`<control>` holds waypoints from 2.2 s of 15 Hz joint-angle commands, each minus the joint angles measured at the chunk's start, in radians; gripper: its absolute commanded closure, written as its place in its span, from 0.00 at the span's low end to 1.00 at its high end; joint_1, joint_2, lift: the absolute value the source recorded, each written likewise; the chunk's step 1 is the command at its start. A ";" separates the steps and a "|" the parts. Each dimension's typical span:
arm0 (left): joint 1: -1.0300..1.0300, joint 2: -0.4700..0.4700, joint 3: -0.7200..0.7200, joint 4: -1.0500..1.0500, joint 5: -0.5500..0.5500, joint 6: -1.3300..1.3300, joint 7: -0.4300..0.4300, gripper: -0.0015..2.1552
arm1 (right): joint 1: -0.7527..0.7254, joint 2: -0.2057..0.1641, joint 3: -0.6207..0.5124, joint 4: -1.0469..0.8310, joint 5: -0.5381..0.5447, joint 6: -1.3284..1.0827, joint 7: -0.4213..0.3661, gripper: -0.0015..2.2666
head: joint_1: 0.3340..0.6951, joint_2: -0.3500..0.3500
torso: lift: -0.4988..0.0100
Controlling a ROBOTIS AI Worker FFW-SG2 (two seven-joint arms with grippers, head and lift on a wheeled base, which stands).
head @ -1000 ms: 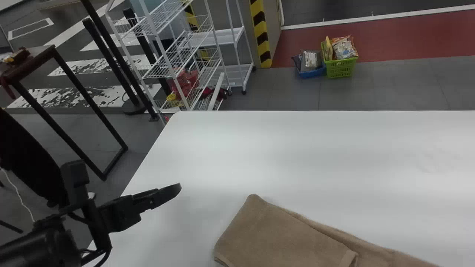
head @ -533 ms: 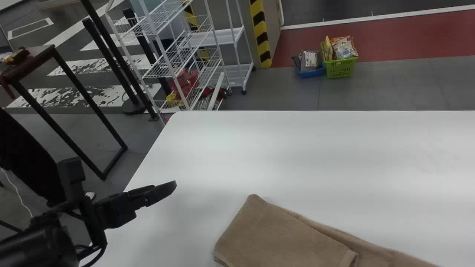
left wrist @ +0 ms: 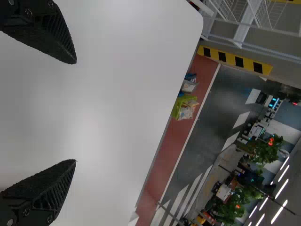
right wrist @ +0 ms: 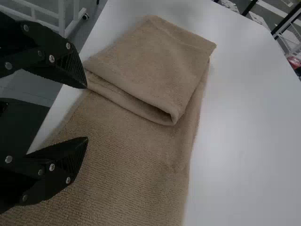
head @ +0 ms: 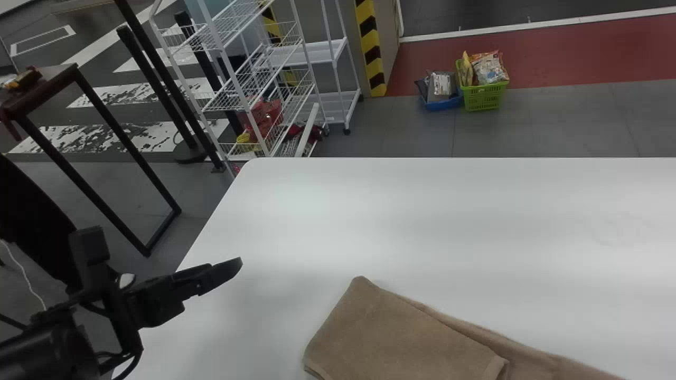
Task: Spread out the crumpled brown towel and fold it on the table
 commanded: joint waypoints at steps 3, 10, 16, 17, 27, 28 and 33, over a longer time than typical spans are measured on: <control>0.018 -0.003 0.010 -0.008 0.003 0.003 0.000 0.03 | 0.030 0.004 -0.079 -0.002 0.003 -0.063 0.033 0.94 | 1.00 1.00 | 0.73; 0.026 -0.004 0.015 -0.010 0.000 0.006 -0.002 0.03 | 0.056 0.004 -0.225 0.024 0.011 -0.078 0.079 0.94 | 1.00 1.00 | 0.73; 0.027 -0.004 0.018 -0.016 0.003 0.009 -0.002 0.03 | -0.039 0.004 -0.233 0.125 0.092 -0.142 0.067 0.94 | 1.00 1.00 | 0.73; 0.027 -0.004 0.021 -0.017 0.002 0.012 -0.002 0.03 | -0.063 0.004 -0.233 0.153 0.108 -0.142 0.067 0.94 | 1.00 1.00 | 0.73; 0.037 -0.006 0.026 -0.029 0.002 0.018 -0.010 0.03 | -0.251 0.004 -0.225 0.330 0.148 -0.225 0.094 0.94 | 1.00 1.00 | 0.73; 0.040 -0.007 0.026 -0.031 0.002 0.021 -0.010 0.03 | -0.260 0.004 -0.228 0.339 0.146 -0.219 0.107 0.94 | 1.00 1.00 | 0.73; 0.046 -0.012 0.043 -0.063 0.025 0.064 -0.023 0.03 | -0.172 0.004 -0.205 0.086 0.051 0.085 0.127 0.49 | 1.00 1.00 | 0.73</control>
